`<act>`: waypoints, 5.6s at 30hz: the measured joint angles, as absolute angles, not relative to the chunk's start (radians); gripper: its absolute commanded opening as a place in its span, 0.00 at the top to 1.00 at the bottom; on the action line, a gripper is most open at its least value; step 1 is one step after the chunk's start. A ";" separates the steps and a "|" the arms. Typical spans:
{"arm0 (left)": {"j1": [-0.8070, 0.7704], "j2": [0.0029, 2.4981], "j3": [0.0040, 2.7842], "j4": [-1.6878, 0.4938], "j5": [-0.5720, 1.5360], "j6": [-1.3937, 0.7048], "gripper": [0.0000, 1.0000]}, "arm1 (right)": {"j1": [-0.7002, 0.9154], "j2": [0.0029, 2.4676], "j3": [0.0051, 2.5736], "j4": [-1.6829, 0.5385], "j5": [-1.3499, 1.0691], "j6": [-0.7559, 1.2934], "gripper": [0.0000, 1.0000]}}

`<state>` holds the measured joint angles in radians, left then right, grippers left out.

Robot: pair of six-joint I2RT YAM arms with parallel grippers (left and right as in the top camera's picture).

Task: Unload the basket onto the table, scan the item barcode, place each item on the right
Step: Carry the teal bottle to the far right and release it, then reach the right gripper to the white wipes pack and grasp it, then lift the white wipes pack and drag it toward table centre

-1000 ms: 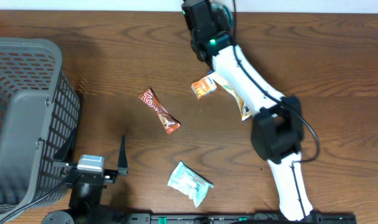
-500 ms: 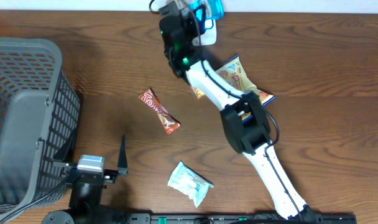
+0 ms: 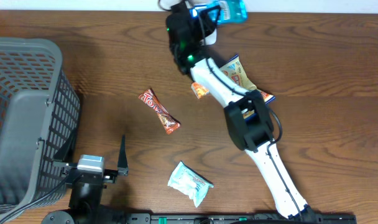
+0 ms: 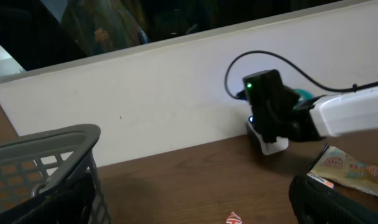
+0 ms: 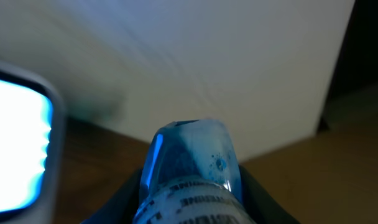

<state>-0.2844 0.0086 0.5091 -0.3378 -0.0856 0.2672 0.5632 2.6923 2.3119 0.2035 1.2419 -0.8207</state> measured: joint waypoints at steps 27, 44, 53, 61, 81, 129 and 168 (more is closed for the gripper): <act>-0.284 0.009 0.509 -0.356 -0.086 0.267 0.00 | -0.252 2.685 2.311 -1.081 1.116 0.015 0.92; -0.284 0.009 0.509 -0.318 -0.086 0.399 0.00 | -0.394 2.510 2.314 -1.242 0.626 0.161 0.01; -0.284 0.008 0.509 -0.341 -0.086 0.455 0.00 | -0.219 2.080 2.315 -1.331 0.284 0.183 0.01; -0.284 0.009 0.509 -0.341 -0.086 0.469 0.00 | 0.174 1.942 2.327 -1.436 0.213 0.179 0.02; -0.285 0.009 0.509 -0.339 -0.086 0.472 0.00 | 0.483 2.055 1.844 -1.246 0.335 0.148 0.22; -0.284 0.009 0.509 -0.340 -0.086 0.472 0.00 | 0.358 1.813 1.583 -1.154 -0.927 -0.498 0.99; -0.284 0.009 0.509 -0.340 -0.086 0.472 0.00 | 0.471 1.824 1.305 -1.087 -1.496 -0.913 0.99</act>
